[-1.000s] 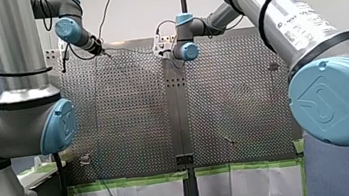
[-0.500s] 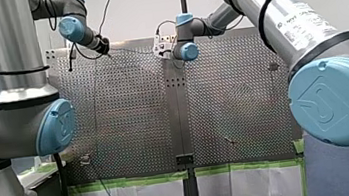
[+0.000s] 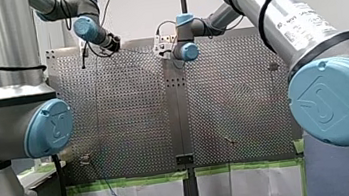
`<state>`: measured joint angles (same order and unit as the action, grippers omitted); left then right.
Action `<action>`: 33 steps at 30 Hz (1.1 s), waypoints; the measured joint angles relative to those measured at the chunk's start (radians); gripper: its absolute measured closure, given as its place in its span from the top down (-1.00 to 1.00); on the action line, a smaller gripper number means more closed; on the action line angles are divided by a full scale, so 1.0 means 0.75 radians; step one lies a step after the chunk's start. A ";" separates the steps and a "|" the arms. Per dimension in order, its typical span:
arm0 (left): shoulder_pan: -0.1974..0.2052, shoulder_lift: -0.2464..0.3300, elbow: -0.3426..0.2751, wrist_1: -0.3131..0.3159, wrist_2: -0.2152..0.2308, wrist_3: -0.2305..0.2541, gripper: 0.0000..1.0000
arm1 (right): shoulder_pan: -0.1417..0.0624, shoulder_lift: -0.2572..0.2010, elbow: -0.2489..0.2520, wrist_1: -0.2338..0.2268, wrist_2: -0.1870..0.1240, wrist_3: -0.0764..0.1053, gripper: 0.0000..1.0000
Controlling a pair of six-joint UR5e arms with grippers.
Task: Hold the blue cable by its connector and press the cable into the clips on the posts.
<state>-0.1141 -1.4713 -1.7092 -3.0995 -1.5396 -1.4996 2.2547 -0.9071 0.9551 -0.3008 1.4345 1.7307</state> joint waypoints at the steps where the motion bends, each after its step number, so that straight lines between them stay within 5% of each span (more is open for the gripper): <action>1: 0.000 -0.010 0.001 0.001 -0.010 0.002 1.00 | 0.000 0.000 0.000 0.000 0.000 0.000 -1.00; 16: -0.007 -0.086 0.077 0.081 -0.175 0.004 1.00 | 0.000 0.002 0.000 0.000 -0.002 0.000 -1.00; 33: -0.015 -0.180 0.146 0.084 -0.237 0.007 1.00 | 0.001 0.003 0.000 0.000 -0.002 0.000 -1.00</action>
<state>-0.1250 -1.6062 -1.5998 -3.0368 -1.7173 -1.4944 2.2558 -0.9046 0.9551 -0.3008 1.4330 1.7306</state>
